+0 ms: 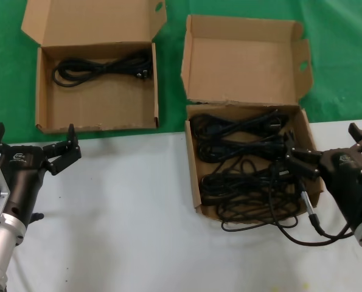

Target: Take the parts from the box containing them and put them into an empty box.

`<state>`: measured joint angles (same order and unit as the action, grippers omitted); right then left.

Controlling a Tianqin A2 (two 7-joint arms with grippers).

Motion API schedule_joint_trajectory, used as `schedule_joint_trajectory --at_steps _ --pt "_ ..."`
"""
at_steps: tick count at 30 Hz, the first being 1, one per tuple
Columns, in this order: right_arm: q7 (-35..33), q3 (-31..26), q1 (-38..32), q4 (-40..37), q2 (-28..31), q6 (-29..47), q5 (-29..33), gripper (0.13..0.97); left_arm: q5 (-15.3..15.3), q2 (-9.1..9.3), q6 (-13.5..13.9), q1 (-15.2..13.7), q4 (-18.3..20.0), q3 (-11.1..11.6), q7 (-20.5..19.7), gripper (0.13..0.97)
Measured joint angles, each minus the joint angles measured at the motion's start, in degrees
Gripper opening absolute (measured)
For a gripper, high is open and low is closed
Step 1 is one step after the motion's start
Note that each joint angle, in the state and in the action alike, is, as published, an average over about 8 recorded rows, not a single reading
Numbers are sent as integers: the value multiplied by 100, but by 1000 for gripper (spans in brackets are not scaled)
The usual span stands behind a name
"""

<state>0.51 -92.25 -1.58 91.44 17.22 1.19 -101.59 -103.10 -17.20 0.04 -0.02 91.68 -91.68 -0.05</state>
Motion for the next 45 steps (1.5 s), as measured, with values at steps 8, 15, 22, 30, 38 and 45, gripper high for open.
schedule_joint_trajectory --at_steps 8,15,22,30,38,45 --pt "0 0 0 0 0 0 0 966 0 0 0 0 0 0 0 966" --pt "0 0 0 0 0 0 0 966 0 0 0 0 0 0 0 966" --pt "0 0 0 0 0 0 0 966 0 0 0 0 0 0 0 966" --pt "0 0 0 0 0 0 0 966 0 0 0 0 0 0 0 966" --pt "0 0 0 0 0 0 0 966 0 0 0 0 0 0 0 966" --pt "0 0 0 0 0 0 0 966 0 0 0 0 0 0 0 966"
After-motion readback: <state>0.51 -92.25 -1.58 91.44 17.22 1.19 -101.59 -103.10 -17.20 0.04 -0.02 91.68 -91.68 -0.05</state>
